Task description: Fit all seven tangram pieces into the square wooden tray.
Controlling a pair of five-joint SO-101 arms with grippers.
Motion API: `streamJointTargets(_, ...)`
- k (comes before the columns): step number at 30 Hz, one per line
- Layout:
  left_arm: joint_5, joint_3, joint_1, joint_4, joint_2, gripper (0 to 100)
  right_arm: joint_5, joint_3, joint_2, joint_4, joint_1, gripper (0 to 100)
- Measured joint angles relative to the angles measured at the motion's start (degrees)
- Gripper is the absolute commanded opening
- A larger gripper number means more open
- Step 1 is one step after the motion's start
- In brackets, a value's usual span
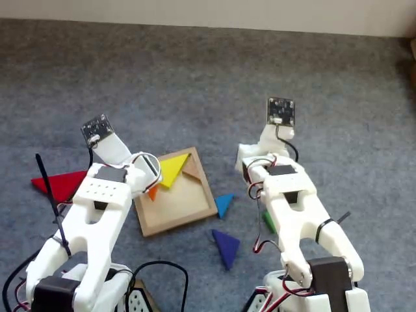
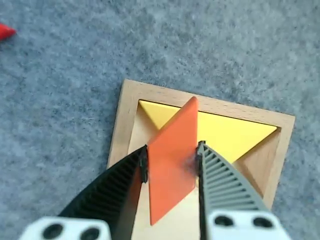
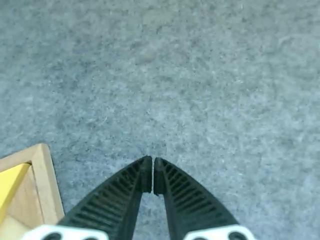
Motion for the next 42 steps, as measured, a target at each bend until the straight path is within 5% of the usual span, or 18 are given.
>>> streamJointTargets(14,-4.22,0.00,4.40,-0.18,0.00,16,0.00,0.00,0.00,0.00,0.00,3.0)
streamJointTargets(22,-4.22,-4.84,4.31,1.58,0.00,41,0.00,0.00,0.00,0.00,0.00,3.0)
streamJointTargets(35,-4.04,-16.26,-0.70,21.01,-0.44,23,0.00,0.00,0.00,0.97,-0.35,3.4)
streamJointTargets(42,-5.45,-15.38,-8.62,26.20,-12.57,18,0.35,-7.30,-2.11,18.29,-7.21,3.5)
